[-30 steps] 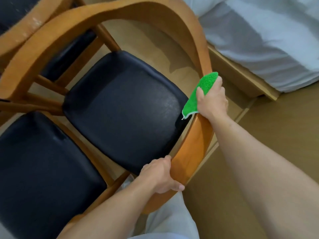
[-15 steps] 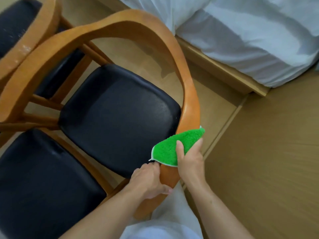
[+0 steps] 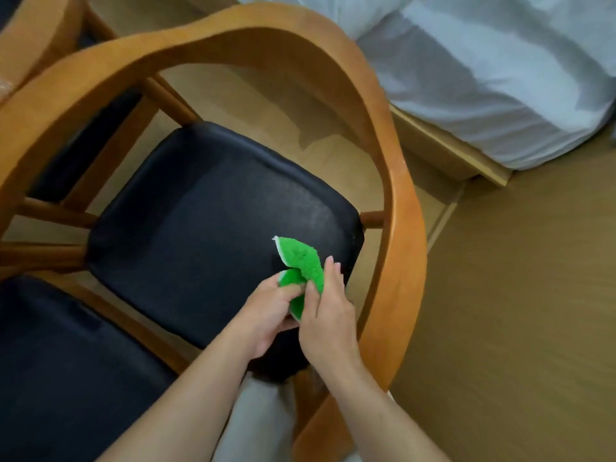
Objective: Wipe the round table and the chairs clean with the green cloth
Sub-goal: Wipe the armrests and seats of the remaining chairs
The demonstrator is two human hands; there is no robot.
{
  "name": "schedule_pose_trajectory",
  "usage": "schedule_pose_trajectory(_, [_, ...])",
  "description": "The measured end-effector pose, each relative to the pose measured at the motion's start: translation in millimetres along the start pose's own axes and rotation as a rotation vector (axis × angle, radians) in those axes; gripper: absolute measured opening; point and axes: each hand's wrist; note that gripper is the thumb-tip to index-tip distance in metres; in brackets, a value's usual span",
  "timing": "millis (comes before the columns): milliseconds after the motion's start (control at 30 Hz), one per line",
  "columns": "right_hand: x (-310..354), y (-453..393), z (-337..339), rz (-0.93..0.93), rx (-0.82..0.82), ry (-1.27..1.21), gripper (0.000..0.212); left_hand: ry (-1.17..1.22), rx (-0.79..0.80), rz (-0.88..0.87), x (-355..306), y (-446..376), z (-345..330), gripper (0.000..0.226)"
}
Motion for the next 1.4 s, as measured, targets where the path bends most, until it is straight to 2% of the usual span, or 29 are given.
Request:
schedule_pose_trajectory(100, [-1.3,-24.9,-24.5,-0.297,-0.183,-0.191,0.049,-0.217,-0.098,-0.002,3.6,-35.4,3.9,0.012])
schedule_pose_trajectory(233, [-19.4,-36.8,-58.0,-0.589,-0.427,-0.328,0.044,-0.505,-0.106,-0.09,13.7,-75.6,-8.5,0.01])
schedule_pose_trajectory(300, [-31.0,-52.1,-70.4,-0.76,-0.53,-0.412,0.042,-0.608,-0.183,-0.109,18.3,-92.2,-10.1,0.015])
schedule_pose_trajectory(367, [-39.5,-76.1,-78.4,-0.826,-0.579,-0.403,0.043,-0.688,-0.3,-0.12,20.5,-105.4,-2.3,0.021])
schedule_pose_trajectory(533, [-53.5,-146.1,-87.1,-0.689,-0.459,-0.113,0.058,-0.724,-0.387,-0.242,17.7,-118.4,30.1,0.023])
schedule_pose_trajectory(600, [-56.6,-164.8,-88.4,-0.703,-0.461,-0.049,0.062,-0.823,-0.426,-0.345,13.6,-119.1,42.9,0.031])
schedule_pose_trajectory(700, [-60.9,-174.5,-90.7,-0.668,-0.492,0.011,0.062,-0.959,-0.584,-0.457,1.0,-119.9,65.5,0.05])
schedule_pose_trajectory(833, [-55.5,-191.3,-88.8,-0.45,-0.506,0.162,0.059,-1.063,-0.747,-0.348,-13.9,-122.6,107.4,0.078])
schedule_pose_trajectory(900, [-50.0,-199.7,-91.3,-0.399,-0.489,0.252,0.059,-1.077,-0.812,-0.269,-17.1,-123.6,129.8,0.089])
schedule_pose_trajectory(1000, [-47.9,-199.4,-94.4,-0.304,-0.447,0.417,0.06,-1.03,-0.842,-0.147,-14.3,-123.1,156.4,0.106])
schedule_pose_trajectory(1100, [-32.5,-201.5,-108.2,-0.003,-0.318,0.526,0.059,-0.998,-0.818,-0.01,-8.8,-125.5,169.7,0.123])
schedule_pose_trajectory(1200, [-12.9,-203.4,-129.9,0.259,-0.184,0.593,0.06,-0.992,-0.805,0.042,-5.4,-130.9,173.5,0.133])
schedule_pose_trajectory(1400, [-22.9,-220.3,-107.1,0.246,-0.151,0.659,0.066,-1.098,-0.691,0.077,-9.7,-129.9,174.7,0.139])
Point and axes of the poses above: each hand's wrist, its own y-axis away from the middle knuckle, its own z-axis out of the back of the hand, x = y × z, and after that the axes turned 3 degrees about -x, right-handed
